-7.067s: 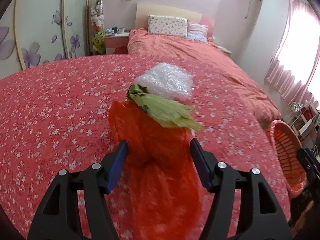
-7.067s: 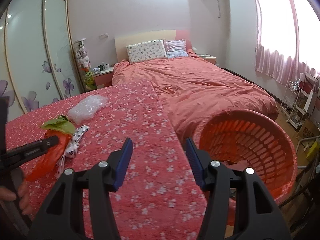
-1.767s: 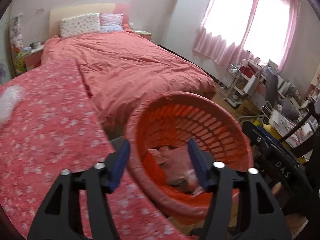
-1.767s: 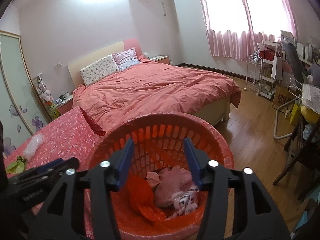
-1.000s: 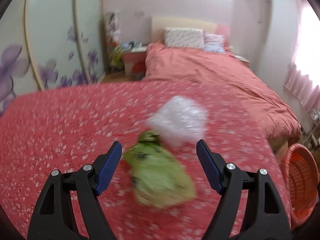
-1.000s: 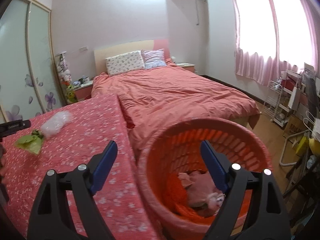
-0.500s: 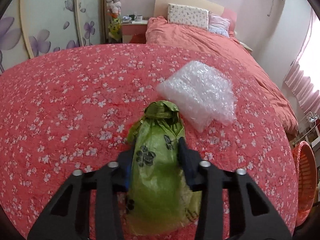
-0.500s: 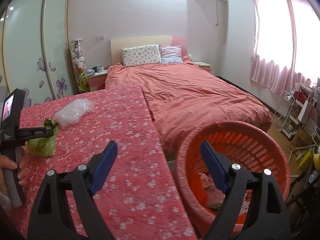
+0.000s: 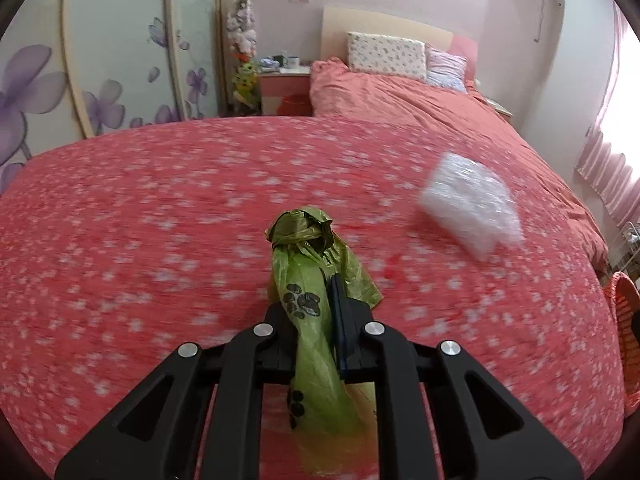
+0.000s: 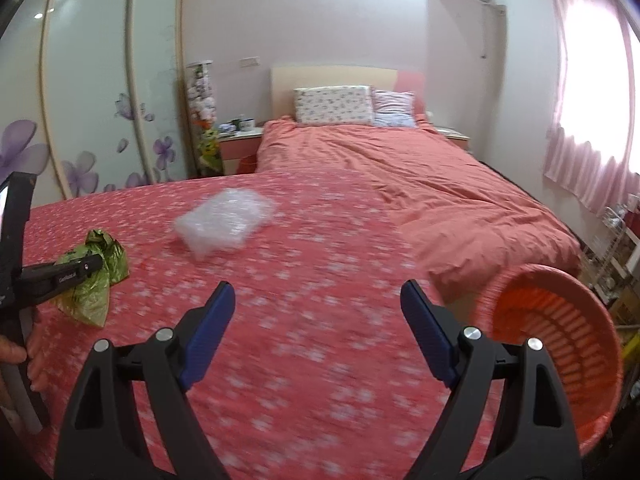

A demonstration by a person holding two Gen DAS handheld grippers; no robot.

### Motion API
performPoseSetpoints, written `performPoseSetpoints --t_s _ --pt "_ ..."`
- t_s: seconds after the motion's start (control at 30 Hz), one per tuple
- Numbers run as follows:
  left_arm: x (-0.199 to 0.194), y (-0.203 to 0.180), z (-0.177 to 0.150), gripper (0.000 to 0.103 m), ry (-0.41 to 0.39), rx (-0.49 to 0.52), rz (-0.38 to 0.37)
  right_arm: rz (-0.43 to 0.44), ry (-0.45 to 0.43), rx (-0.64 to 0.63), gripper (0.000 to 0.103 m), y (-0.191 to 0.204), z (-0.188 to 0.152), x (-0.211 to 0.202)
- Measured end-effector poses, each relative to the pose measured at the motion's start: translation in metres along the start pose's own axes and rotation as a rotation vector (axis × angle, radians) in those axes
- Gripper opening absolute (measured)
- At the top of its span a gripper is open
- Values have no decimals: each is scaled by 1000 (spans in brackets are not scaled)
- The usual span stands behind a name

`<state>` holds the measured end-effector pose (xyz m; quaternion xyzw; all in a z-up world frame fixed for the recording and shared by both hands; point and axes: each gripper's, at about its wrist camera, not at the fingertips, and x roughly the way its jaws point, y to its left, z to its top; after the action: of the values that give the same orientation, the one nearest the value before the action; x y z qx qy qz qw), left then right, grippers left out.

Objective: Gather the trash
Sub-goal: 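Grasp the yellow-green bag with the left gripper while the right gripper grasps the clear bubble bag, then carry the held yellow-green bag and bubble bag over the orange basket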

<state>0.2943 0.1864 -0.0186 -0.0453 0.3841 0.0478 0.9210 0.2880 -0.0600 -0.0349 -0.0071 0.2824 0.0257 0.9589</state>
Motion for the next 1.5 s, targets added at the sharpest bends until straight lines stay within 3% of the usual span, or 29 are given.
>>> performPoseSetpoints --t_s 0.3,0.6,0.83,0.93,1.0,1.1,1.5 --pt "-10 58 5 8 -32 -56 19 73 30 -30 83 65 28 52" --pt "-14 73 6 7 -53 -62 -11 57 131 27 82 108 70 137" --pt "-12 76 6 7 -54 -66 -15 40 272 -12 66 127 67 184" --pt "-14 74 6 7 -64 -59 -24 25 278 -32 42 127 65 183" --pt "-15 75 5 7 -66 -65 -39 27 275 -60 19 125 63 180" --pt "-18 75 5 7 -72 -70 -54 45 253 -69 14 115 58 165" --pt "-35 57 4 7 -92 -44 -62 81 195 -28 13 71 38 107"
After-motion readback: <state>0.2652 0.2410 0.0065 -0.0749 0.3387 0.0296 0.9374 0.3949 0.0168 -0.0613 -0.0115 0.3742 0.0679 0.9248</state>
